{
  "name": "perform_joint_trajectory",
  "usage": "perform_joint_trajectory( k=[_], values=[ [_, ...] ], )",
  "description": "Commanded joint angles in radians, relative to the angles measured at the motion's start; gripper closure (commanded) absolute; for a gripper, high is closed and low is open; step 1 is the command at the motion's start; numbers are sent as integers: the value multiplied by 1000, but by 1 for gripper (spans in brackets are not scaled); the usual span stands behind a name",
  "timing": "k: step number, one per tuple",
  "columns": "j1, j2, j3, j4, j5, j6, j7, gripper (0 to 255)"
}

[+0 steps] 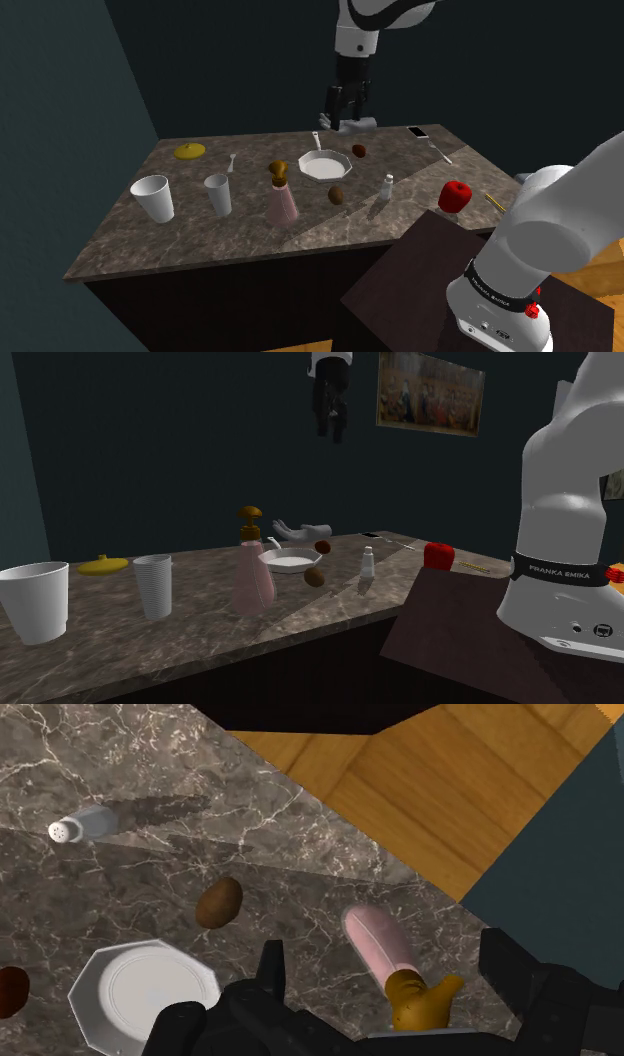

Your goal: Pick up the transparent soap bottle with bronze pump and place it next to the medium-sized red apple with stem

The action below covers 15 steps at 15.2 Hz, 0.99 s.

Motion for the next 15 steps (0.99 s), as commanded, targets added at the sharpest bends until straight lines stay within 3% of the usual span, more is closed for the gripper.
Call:
perform_joint_trajectory(
  k=[1, 8, 15],
  values=[
    [4, 76, 13, 33, 3, 37, 19, 0],
    [22, 345, 51, 197, -7, 117, 87, 0],
    [51, 625, 69, 429, -34, 140, 152, 0]
  ],
)
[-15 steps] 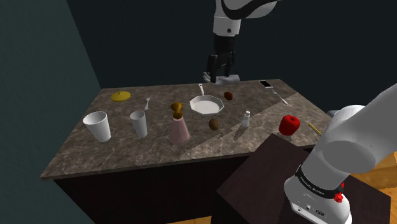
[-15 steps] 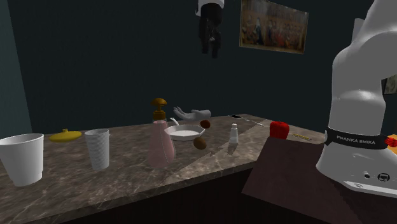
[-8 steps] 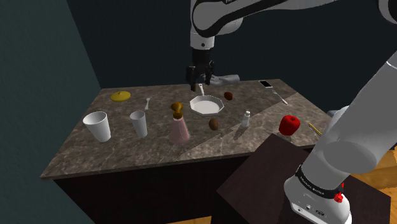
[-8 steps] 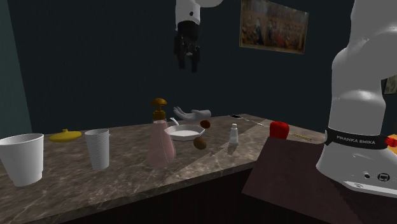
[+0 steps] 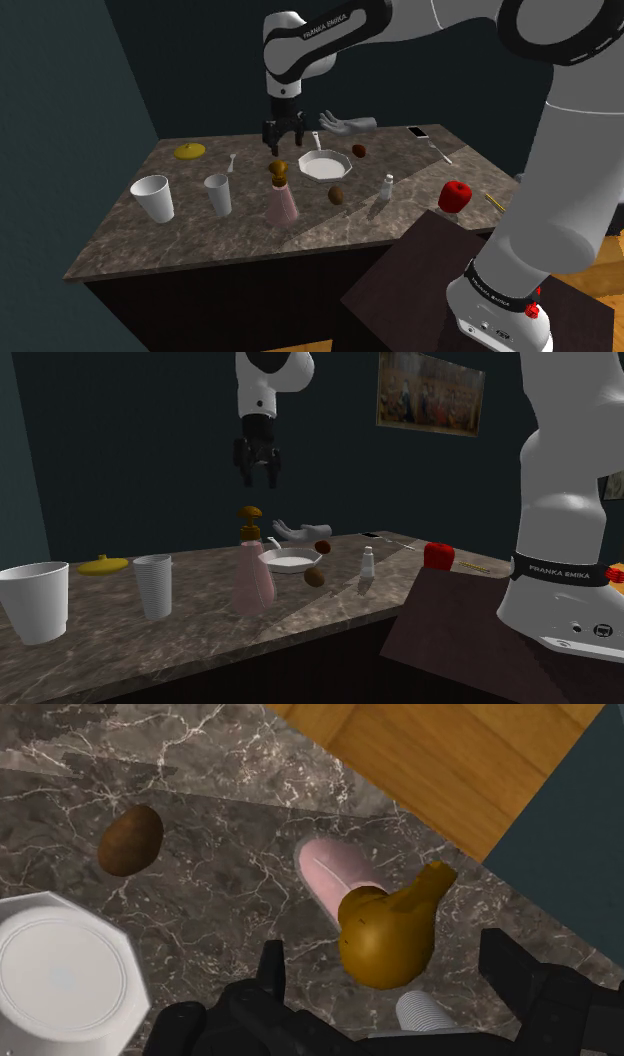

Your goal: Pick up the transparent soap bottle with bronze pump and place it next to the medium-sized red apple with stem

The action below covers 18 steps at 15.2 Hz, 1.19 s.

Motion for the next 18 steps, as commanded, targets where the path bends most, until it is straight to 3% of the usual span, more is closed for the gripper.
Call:
perform_joint_trajectory(
  k=[1, 3, 11, 18],
  values=[
    [9, 83, 2, 82, -8, -6, 16, 0],
    [19, 160, 3, 159, -16, -13, 31, 0],
    [24, 188, 3, 96, -18, 79, 33, 0],
    [24, 189, 3, 96, -18, 79, 33, 0]
  ],
)
